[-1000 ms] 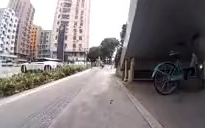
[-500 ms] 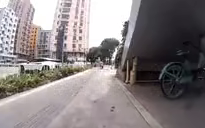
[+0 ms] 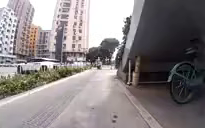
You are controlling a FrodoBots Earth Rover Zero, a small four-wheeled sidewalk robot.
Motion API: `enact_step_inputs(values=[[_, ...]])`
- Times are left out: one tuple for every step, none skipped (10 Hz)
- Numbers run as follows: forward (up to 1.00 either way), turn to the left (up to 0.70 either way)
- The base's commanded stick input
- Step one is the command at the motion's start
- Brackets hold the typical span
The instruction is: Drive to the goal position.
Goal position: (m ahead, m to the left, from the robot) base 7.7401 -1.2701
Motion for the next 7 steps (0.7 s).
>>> enact_step_inputs(values=[[0.45,0.0],[0.45,0.0],[0.45,0.0],[0.45,0.0],[0.45,0.0],[0.45,0.0],[0.45,0.0]])
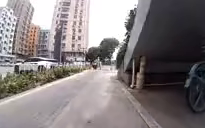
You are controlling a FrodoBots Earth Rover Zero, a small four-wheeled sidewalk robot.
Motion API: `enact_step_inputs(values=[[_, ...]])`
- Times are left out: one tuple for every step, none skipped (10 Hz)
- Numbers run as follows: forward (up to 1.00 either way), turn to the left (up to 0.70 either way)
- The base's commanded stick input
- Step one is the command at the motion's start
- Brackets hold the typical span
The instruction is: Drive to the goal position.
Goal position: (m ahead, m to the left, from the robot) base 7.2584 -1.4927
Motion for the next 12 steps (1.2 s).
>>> enact_step_inputs(values=[[0.45,0.0],[0.45,0.0],[0.45,0.0],[0.45,0.0],[0.45,0.0],[0.45,0.0],[0.45,0.0],[0.45,0.0],[0.45,0.0],[0.45,0.0],[0.45,0.0],[0.45,0.0]])
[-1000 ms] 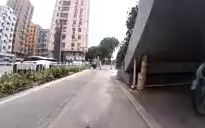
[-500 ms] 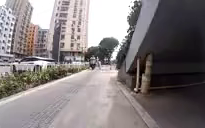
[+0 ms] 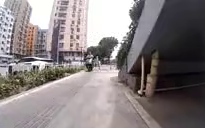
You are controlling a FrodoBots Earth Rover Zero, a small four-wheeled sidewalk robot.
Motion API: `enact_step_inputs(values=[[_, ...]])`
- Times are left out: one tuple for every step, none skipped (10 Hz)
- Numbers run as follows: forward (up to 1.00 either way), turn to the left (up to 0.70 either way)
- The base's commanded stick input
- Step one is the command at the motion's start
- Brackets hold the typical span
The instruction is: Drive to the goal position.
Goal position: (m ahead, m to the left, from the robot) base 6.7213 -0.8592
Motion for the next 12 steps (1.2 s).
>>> enact_step_inputs(values=[[0.45,0.0],[0.45,0.0],[0.45,0.0],[0.45,0.0],[0.45,0.0],[0.45,0.0],[0.45,0.0],[0.45,0.0],[0.45,0.0],[0.45,0.0],[0.45,0.0],[0.45,0.0]])
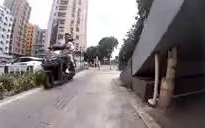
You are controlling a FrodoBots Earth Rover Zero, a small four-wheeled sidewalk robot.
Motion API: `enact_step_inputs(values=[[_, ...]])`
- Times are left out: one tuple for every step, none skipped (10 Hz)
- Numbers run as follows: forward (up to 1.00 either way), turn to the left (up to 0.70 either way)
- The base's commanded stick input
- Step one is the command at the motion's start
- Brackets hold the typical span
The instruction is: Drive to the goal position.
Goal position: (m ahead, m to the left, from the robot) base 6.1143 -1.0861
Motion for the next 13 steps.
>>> enact_step_inputs(values=[[0.45,0.0],[0.45,0.0],[0.45,0.0],[0.45,0.0],[0.45,0.0],[0.45,0.0],[0.45,0.0],[0.45,0.0],[0.45,0.0],[0.45,0.0],[0.45,0.0],[0.45,0.0],[0.45,0.0]])
